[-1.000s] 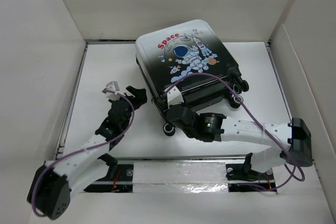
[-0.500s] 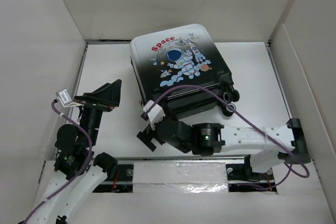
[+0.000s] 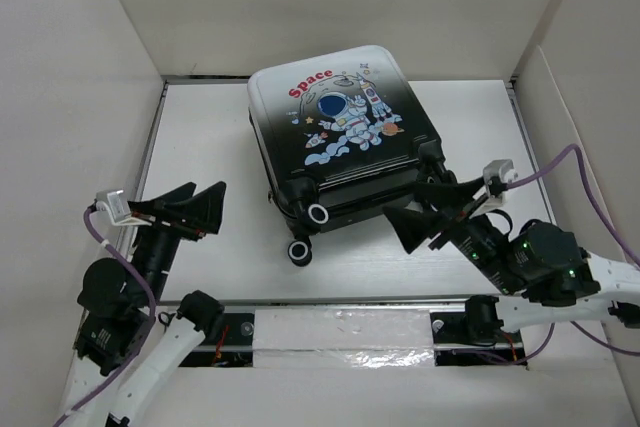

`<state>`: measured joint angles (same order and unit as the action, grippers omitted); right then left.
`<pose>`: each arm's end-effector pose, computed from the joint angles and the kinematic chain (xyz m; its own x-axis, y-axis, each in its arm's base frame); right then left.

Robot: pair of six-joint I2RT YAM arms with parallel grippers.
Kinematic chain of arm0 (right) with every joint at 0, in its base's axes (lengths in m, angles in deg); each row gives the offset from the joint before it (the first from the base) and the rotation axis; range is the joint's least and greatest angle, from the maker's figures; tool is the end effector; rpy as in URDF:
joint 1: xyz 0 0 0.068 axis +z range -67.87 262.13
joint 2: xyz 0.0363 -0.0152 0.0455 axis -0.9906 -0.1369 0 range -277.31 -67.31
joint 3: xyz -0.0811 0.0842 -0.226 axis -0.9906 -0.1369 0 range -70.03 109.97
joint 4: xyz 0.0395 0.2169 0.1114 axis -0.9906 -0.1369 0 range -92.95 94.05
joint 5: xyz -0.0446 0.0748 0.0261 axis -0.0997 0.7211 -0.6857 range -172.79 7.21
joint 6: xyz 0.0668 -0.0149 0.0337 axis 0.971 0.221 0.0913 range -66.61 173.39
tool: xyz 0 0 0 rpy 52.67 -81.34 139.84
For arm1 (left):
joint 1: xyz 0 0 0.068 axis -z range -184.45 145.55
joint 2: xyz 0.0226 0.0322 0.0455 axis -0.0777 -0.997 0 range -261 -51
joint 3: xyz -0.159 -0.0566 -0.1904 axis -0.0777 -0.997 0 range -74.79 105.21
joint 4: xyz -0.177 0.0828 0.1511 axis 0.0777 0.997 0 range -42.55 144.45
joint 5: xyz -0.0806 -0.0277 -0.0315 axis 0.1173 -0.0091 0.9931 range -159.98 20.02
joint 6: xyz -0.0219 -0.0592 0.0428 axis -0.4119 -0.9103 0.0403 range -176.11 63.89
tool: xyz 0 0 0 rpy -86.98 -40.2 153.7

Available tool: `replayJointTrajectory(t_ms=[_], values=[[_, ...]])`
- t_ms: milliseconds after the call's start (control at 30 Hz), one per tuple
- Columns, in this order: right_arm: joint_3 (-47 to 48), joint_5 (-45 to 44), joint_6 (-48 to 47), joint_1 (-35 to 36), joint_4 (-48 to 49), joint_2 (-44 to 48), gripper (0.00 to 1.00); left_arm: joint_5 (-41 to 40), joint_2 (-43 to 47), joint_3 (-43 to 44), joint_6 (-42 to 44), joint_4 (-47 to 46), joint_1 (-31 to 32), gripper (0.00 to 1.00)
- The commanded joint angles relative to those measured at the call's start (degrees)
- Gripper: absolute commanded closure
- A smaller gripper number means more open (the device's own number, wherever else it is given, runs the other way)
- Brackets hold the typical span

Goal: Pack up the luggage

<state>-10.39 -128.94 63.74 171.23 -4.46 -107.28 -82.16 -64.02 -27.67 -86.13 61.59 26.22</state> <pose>0.0490 0.1440 0.4276 -0.1195 0.3193 -0.9401 -0.6710 0.6719 0.3136 0.0643 -0.0223 0.3938 0.0901 -0.6220 -0.7778 0.4310 0.7284 -0.5326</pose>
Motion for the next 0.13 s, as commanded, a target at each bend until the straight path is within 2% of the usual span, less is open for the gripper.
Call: replayJointTrajectory(t_ms=[0, 100], values=[[-6.19, -6.24, 4.32, -1.99, 0.34, 3.99, 0.00, 0.85, 3.08, -0.87, 4.09, 0.90, 0.09, 0.01], [-9.10, -0.73, 6.44, -6.47, 0.34, 5.69, 0.00, 0.85, 2.74, -1.85, 3.83, 0.90, 0.09, 0.01]])
